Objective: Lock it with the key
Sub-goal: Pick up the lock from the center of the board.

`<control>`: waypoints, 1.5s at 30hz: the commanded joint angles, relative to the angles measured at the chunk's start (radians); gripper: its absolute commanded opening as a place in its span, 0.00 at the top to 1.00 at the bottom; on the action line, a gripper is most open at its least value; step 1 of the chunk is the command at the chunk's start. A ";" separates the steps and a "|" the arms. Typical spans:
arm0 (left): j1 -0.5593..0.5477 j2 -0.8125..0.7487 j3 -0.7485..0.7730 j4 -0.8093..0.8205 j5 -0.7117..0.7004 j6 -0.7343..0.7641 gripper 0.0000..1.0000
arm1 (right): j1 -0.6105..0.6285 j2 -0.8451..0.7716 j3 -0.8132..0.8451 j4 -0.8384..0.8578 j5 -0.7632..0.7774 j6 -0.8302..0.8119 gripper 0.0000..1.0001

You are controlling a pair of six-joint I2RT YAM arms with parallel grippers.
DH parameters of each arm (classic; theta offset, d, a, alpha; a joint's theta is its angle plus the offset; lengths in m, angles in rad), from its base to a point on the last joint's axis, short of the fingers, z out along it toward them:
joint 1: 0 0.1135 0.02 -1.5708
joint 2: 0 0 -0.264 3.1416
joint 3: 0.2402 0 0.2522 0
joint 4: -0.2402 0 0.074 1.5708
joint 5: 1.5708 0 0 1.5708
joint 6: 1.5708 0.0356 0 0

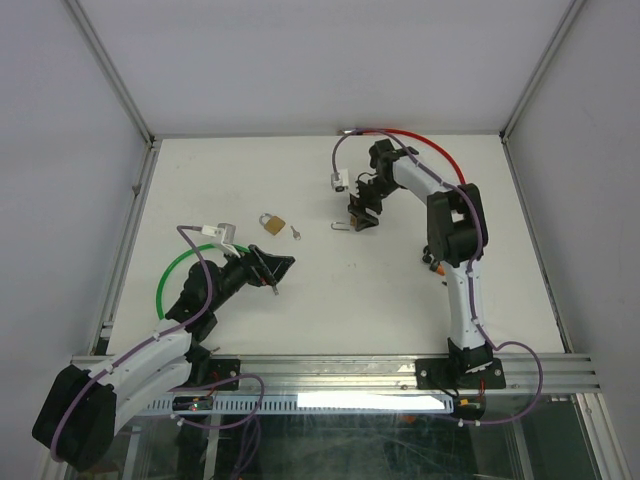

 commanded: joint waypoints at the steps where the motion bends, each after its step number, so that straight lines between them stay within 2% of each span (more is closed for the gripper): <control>1: -0.004 -0.009 0.018 0.041 -0.014 0.021 0.01 | 0.013 0.006 0.025 0.033 0.026 0.051 0.31; 9: -0.004 -0.022 0.012 0.036 -0.015 0.019 0.01 | 0.041 -0.018 -0.033 0.073 0.099 0.054 0.47; 18: -0.004 -0.029 0.011 0.035 -0.008 0.012 0.01 | 0.069 -0.140 -0.239 0.221 0.193 0.029 0.56; 27: -0.004 -0.040 0.012 0.038 0.020 -0.006 0.01 | 0.082 -0.234 -0.330 0.275 0.163 0.063 0.86; 31: -0.004 -0.025 0.004 0.073 0.050 -0.032 0.03 | 0.087 -0.384 -0.483 0.392 0.124 0.108 0.92; 36: -0.004 0.071 -0.026 0.225 0.112 -0.097 0.09 | 0.100 -0.602 -0.691 0.545 0.082 0.148 0.95; 41: -0.009 0.203 -0.019 0.376 0.203 -0.170 0.13 | 0.138 -0.786 -0.869 0.625 0.068 0.145 0.96; 45: -0.046 0.273 -0.001 0.438 0.196 -0.165 0.14 | 0.155 -0.900 -0.956 0.659 0.007 0.144 0.97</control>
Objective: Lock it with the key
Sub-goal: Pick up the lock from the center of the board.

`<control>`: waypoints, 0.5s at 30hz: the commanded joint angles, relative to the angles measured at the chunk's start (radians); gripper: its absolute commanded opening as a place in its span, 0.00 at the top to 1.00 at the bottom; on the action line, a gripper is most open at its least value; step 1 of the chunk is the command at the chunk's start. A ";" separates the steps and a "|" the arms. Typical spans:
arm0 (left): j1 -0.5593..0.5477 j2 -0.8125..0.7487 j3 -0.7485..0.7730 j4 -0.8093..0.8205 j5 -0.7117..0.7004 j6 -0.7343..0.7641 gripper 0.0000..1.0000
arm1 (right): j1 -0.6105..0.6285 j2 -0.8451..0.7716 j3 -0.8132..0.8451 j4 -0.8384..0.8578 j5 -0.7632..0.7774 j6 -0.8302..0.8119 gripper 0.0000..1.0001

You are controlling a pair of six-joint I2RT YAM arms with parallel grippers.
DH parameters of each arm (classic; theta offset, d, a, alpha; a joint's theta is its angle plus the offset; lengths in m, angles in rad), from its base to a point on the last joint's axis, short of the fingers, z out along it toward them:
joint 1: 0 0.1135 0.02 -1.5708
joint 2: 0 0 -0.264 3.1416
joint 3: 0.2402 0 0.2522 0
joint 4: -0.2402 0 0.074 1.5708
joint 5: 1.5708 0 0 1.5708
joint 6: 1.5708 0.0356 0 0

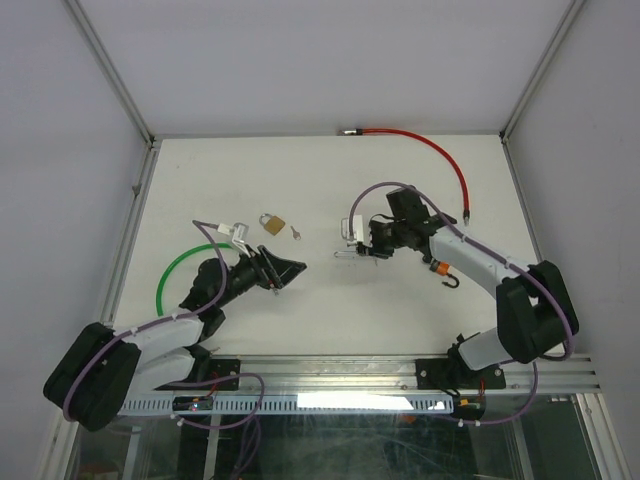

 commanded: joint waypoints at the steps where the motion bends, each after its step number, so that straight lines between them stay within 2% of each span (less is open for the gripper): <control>1: -0.047 0.053 0.022 0.164 0.034 -0.013 0.15 | 0.015 -0.128 -0.077 0.117 -0.111 0.006 0.97; 6: -0.127 0.125 0.084 0.130 -0.029 0.070 0.17 | 0.015 -0.198 -0.126 0.138 -0.179 -0.005 0.98; 10: -0.201 0.187 0.135 0.098 -0.115 0.168 0.20 | 0.022 -0.212 -0.144 0.141 -0.220 -0.020 0.99; 15: -0.265 0.280 0.211 0.087 -0.153 0.266 0.26 | 0.050 -0.218 -0.154 0.142 -0.233 -0.035 0.99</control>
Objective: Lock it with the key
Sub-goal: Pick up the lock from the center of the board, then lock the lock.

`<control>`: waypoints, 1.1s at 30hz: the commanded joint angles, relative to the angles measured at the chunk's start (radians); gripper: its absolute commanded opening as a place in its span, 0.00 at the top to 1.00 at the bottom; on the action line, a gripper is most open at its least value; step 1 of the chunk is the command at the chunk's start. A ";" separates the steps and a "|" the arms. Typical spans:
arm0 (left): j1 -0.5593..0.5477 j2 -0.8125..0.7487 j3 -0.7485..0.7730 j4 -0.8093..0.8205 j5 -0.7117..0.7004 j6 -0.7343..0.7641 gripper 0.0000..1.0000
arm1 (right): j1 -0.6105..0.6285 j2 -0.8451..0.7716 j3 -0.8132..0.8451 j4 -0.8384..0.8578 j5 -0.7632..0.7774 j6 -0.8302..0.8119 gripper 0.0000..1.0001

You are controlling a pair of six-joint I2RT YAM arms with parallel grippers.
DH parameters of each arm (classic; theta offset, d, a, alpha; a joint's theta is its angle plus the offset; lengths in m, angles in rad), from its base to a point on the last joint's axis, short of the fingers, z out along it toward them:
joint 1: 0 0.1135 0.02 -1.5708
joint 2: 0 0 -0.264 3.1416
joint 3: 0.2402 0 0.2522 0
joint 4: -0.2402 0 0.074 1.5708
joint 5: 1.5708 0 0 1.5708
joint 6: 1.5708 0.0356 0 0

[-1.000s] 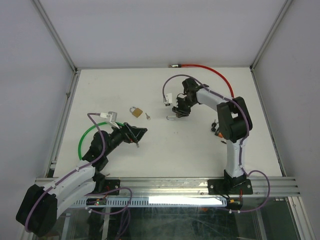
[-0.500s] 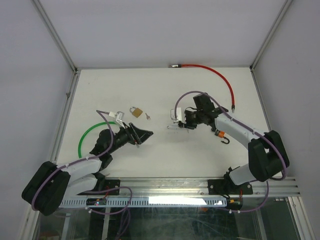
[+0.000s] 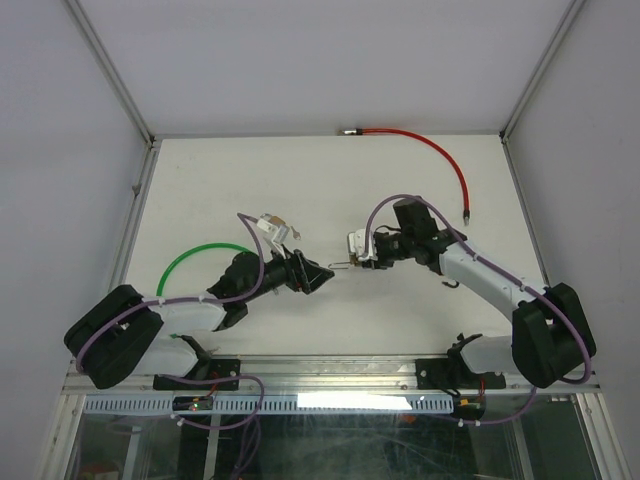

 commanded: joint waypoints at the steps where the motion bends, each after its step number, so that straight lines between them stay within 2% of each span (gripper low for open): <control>1: -0.041 0.060 0.090 0.018 -0.068 0.133 0.27 | 0.027 -0.036 0.001 0.056 -0.065 -0.026 0.99; 13: -0.063 0.128 0.173 -0.064 -0.044 0.180 0.47 | 0.042 -0.030 -0.004 0.058 -0.068 -0.030 0.99; 20: -0.066 0.148 0.189 -0.074 -0.005 0.186 0.54 | 0.044 -0.024 -0.003 0.057 -0.068 -0.026 0.99; 23: -0.067 0.151 0.196 -0.076 0.005 0.187 0.63 | 0.044 -0.021 -0.001 0.055 -0.070 -0.027 0.99; 25: -0.069 0.166 0.203 -0.077 0.015 0.189 0.76 | 0.045 -0.020 -0.001 0.055 -0.071 -0.026 0.99; 31: -0.068 0.191 0.212 -0.078 0.040 0.194 1.00 | 0.045 -0.018 -0.001 0.051 -0.071 -0.027 0.99; 33: -0.068 0.185 0.211 -0.078 0.040 0.199 1.00 | 0.045 -0.017 -0.001 0.051 -0.070 -0.028 0.99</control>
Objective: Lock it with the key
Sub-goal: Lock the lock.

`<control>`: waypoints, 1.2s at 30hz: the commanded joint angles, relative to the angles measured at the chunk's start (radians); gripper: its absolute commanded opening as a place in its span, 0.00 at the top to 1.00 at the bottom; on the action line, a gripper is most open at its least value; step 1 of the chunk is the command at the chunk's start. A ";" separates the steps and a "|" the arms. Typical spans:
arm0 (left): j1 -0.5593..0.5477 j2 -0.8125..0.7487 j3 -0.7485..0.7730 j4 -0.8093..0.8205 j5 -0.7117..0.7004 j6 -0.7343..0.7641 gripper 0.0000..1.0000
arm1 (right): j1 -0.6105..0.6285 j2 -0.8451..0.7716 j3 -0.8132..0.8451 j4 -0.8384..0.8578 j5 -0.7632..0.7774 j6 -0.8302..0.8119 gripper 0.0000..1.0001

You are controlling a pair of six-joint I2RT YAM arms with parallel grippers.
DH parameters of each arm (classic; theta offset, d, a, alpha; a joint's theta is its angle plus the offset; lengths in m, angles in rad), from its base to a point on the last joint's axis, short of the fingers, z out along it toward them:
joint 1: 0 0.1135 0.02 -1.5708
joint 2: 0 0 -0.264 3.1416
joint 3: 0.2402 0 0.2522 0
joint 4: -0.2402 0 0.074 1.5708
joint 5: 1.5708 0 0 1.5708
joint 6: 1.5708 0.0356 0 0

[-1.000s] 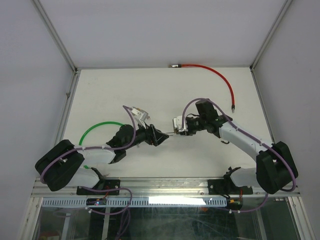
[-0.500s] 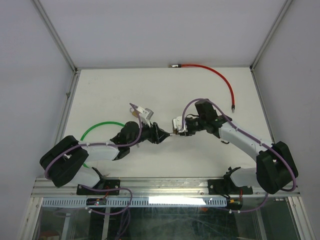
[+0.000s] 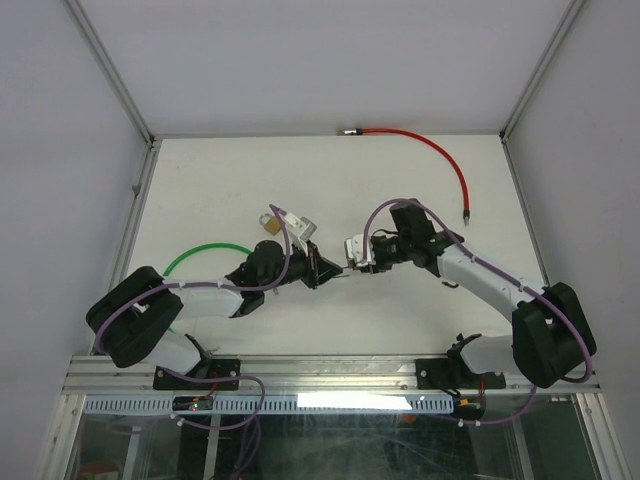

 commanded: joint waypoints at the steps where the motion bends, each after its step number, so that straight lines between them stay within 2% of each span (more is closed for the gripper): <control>1: -0.004 0.000 0.023 0.009 -0.008 0.034 1.00 | 0.008 -0.016 0.013 0.047 -0.061 -0.002 0.99; 4: -0.004 -0.015 0.013 0.017 -0.017 0.055 1.00 | 0.009 -0.016 0.016 0.046 -0.063 -0.001 0.99; 6: -0.005 -0.042 0.003 0.020 -0.028 0.075 1.00 | 0.009 -0.016 0.018 0.043 -0.072 0.009 0.93; 13: -0.005 -0.124 -0.039 0.019 -0.100 0.170 1.00 | -0.013 -0.030 0.052 0.018 -0.146 0.075 0.46; 15: -0.006 -0.144 -0.050 0.017 -0.118 0.195 1.00 | -0.036 -0.045 0.063 0.015 -0.181 0.107 0.40; 21: -0.005 -0.190 -0.074 0.028 -0.152 0.239 1.00 | -0.134 -0.110 0.089 0.028 -0.336 0.240 0.31; 25: -0.007 -0.229 -0.095 0.064 -0.160 0.249 1.00 | -0.160 -0.123 0.114 0.067 -0.390 0.422 0.30; 27: -0.008 -0.255 -0.107 0.081 -0.160 0.255 1.00 | -0.158 -0.118 0.139 0.036 -0.423 0.462 0.30; 32: -0.011 -0.325 -0.157 0.159 -0.107 0.289 1.00 | -0.158 -0.122 0.191 -0.073 -0.482 0.490 0.30; 36: -0.011 -0.364 -0.196 0.250 -0.021 0.284 1.00 | -0.159 -0.151 0.163 -0.057 -0.474 0.463 0.30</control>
